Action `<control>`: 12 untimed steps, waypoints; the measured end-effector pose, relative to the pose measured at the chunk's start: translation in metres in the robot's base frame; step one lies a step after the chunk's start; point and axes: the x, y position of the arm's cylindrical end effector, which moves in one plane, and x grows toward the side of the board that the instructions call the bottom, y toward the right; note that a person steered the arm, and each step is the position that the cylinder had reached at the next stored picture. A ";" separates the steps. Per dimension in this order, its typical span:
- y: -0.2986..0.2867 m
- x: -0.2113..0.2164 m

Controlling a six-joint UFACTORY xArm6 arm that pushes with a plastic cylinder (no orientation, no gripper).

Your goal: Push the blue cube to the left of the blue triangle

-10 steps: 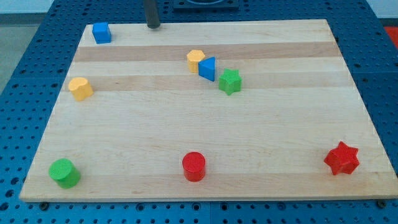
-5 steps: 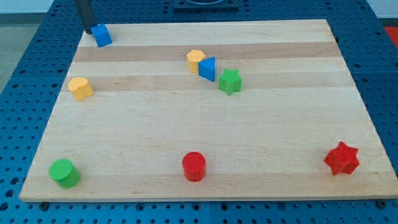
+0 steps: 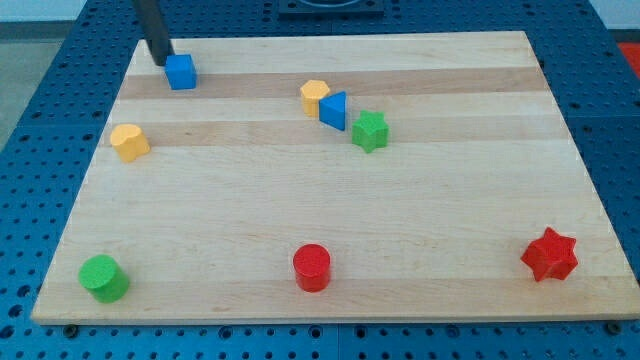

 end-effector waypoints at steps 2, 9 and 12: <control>0.017 0.024; 0.102 0.043; 0.081 0.067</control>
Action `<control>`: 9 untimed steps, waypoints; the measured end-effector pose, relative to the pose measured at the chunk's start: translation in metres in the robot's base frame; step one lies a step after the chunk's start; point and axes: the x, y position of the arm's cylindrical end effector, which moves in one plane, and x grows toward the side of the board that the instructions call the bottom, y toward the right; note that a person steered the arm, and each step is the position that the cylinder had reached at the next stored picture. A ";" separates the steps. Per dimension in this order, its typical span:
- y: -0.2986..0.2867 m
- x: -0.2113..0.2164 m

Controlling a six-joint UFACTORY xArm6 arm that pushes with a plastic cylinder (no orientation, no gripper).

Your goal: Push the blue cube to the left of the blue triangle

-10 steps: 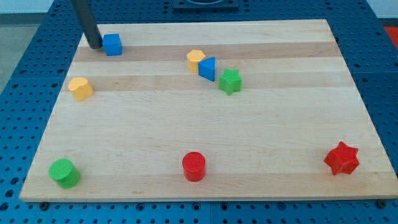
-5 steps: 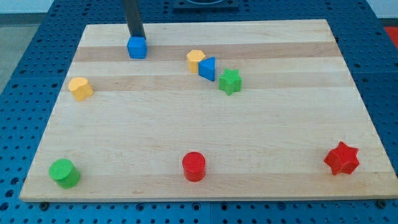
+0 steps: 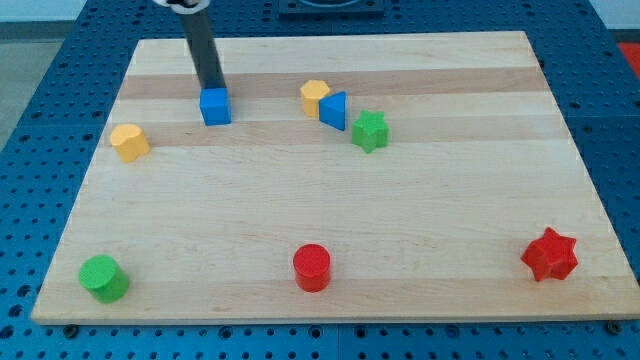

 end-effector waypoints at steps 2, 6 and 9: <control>-0.049 0.039; 0.038 0.008; 0.065 0.021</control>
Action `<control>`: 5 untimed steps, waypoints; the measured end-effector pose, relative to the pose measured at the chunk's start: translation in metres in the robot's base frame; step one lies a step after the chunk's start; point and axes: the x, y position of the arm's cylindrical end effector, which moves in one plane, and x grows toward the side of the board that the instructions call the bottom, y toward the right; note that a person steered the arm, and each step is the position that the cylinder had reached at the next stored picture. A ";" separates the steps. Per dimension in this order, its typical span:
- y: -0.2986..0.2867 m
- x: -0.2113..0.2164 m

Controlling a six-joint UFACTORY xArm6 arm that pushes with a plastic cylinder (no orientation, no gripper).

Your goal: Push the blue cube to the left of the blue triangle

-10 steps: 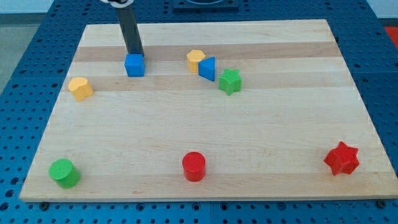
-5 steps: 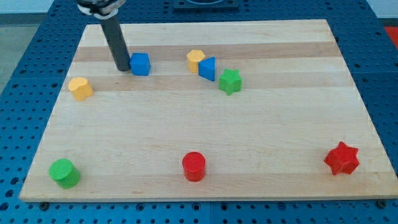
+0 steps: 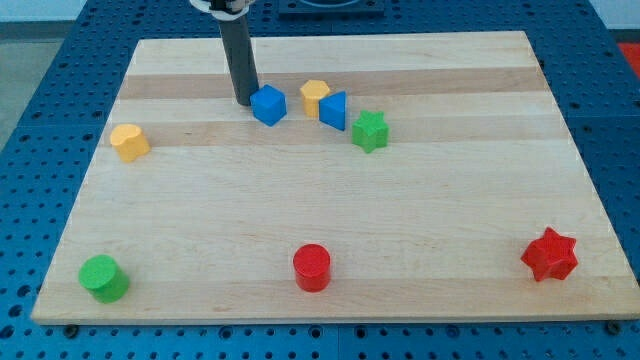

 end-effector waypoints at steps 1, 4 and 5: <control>0.001 0.009; 0.010 0.030; 0.010 0.030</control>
